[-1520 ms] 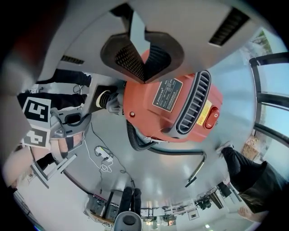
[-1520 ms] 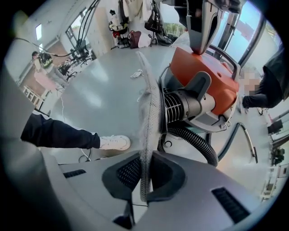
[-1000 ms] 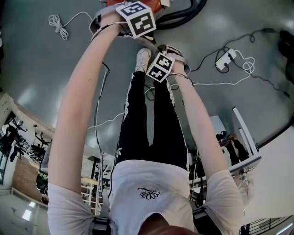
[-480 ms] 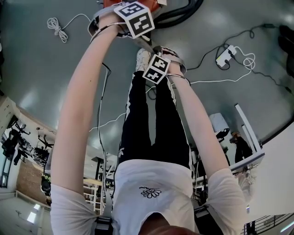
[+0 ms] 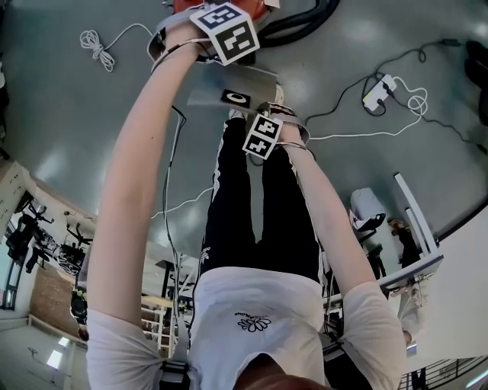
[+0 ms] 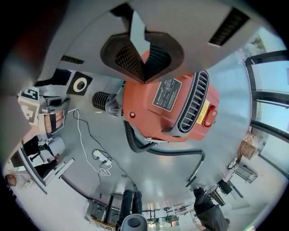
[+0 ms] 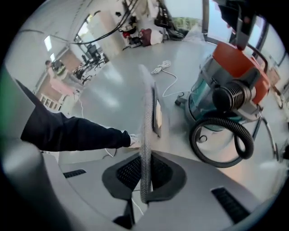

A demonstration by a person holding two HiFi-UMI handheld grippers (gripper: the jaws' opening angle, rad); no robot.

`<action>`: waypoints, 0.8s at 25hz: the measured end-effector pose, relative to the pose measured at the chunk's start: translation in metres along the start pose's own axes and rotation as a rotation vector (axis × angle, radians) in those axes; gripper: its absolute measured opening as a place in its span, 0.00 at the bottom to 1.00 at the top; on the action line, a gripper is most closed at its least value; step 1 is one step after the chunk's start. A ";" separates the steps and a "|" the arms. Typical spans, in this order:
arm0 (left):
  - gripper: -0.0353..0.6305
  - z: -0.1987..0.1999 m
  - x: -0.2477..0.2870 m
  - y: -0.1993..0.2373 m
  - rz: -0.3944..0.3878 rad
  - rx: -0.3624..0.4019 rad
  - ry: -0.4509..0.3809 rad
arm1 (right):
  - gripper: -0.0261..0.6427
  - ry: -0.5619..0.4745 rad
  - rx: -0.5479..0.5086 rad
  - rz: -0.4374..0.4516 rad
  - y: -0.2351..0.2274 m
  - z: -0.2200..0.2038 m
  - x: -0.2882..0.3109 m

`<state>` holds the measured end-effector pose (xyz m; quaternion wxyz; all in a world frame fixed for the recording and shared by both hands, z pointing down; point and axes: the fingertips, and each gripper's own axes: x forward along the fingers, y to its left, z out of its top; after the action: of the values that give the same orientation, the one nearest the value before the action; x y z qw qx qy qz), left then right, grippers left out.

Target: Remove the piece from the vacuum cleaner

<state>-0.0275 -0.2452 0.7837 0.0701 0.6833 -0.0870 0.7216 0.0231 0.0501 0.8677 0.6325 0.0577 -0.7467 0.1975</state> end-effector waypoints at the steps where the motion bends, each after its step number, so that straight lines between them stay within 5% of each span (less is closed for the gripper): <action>1: 0.06 0.002 -0.002 0.003 0.010 0.002 -0.011 | 0.08 -0.001 0.034 -0.001 -0.004 -0.003 0.001; 14: 0.06 -0.013 -0.007 -0.020 0.118 -0.081 -0.112 | 0.07 -0.033 0.082 -0.055 -0.019 0.002 -0.051; 20: 0.06 -0.034 -0.067 -0.028 0.104 -0.608 -0.374 | 0.07 -0.089 0.190 -0.135 -0.047 0.001 -0.119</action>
<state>-0.0504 -0.2096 0.7160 0.2162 0.7460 -0.3434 0.5279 0.0610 -0.0125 0.7624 0.6021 0.1760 -0.7466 0.2215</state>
